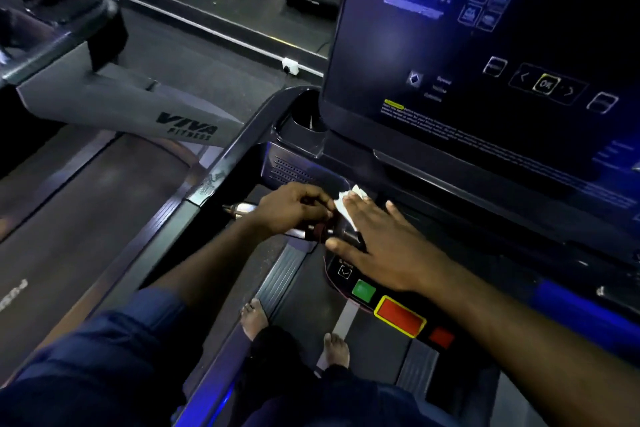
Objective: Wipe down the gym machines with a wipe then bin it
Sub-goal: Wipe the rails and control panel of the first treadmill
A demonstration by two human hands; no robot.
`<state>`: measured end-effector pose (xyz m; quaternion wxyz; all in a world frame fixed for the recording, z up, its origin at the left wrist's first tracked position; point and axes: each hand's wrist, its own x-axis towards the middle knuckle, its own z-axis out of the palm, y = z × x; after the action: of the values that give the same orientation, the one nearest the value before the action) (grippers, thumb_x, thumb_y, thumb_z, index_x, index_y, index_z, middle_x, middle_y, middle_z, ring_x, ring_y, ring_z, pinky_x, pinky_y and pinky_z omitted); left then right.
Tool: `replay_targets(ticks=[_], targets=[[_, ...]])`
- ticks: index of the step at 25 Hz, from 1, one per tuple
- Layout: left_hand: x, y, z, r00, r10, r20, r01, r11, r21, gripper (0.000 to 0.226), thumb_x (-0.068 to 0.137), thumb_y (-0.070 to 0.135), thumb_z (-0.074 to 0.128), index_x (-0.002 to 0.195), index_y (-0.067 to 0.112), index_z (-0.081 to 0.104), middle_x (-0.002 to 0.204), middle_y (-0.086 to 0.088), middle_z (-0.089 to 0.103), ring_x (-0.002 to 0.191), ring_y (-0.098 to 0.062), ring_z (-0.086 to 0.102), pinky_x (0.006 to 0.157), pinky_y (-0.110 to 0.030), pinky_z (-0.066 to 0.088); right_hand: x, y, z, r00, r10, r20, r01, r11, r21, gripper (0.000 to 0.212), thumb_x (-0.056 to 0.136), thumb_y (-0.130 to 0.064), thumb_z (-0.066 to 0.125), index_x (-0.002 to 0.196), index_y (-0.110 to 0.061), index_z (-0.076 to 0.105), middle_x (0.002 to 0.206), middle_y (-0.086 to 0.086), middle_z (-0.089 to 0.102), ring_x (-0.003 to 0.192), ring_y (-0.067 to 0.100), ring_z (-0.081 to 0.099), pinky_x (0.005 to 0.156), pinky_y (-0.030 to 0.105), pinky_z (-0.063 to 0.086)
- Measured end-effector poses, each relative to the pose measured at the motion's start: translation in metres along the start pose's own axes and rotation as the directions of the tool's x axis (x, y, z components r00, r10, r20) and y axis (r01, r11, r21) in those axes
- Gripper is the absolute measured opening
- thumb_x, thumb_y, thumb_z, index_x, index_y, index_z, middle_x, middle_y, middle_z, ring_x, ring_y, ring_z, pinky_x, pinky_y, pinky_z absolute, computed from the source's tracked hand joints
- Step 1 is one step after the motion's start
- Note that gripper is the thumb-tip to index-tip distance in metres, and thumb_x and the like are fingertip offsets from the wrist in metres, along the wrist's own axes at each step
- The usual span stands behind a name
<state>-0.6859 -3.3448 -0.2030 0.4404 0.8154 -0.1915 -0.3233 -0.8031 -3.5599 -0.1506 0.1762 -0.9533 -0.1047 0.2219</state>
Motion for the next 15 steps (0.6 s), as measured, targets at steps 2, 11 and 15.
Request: replay_targets(ticks=[2, 11, 15], targets=[[0.002, 0.002, -0.003, 0.993, -0.001, 0.114, 0.003, 1.000, -0.017, 0.021, 0.080, 0.036, 0.076, 0.098, 0.025, 0.082, 0.094, -0.001, 0.080, 0.086, -0.017, 0.074, 0.083, -0.035, 0.056, 0.011, 0.003, -0.001, 0.998, 0.065, -0.024, -0.064, 0.998, 0.029, 0.101, 0.090, -0.086, 0.016, 0.165, -0.023, -0.011, 0.172, -0.007, -0.014, 0.157, 0.006, -0.017, 0.128, 0.040, -0.008], [0.012, 0.012, -0.006, 0.970, -0.145, 0.195, 0.066, 0.930, 0.361, 0.047, 0.088, 0.064, 0.055, 0.066, 0.023, 0.064, 0.060, 0.014, 0.057, 0.062, -0.011, 0.052, 0.080, -0.042, 0.048, 0.004, 0.012, -0.003, 1.000, 0.011, -0.021, -0.010, 0.999, 0.043, 0.117, 0.079, -0.097, 0.023, 0.164, -0.025, -0.014, 0.170, -0.011, -0.019, 0.155, 0.003, -0.020, 0.128, 0.041, -0.010], [0.018, 0.016, -0.003, 0.968, 0.057, 0.244, -0.144, 0.925, 0.352, 0.023, 0.103, 0.019, 0.058, 0.092, 0.005, 0.072, 0.079, 0.000, 0.067, 0.070, -0.016, 0.064, 0.068, -0.036, 0.046, -0.012, 0.006, 0.010, 0.988, -0.096, -0.118, 0.104, 0.992, 0.066, 0.090, 0.097, -0.078, 0.023, 0.166, -0.027, -0.004, 0.172, -0.013, -0.009, 0.155, -0.002, -0.014, 0.130, 0.037, -0.005]])
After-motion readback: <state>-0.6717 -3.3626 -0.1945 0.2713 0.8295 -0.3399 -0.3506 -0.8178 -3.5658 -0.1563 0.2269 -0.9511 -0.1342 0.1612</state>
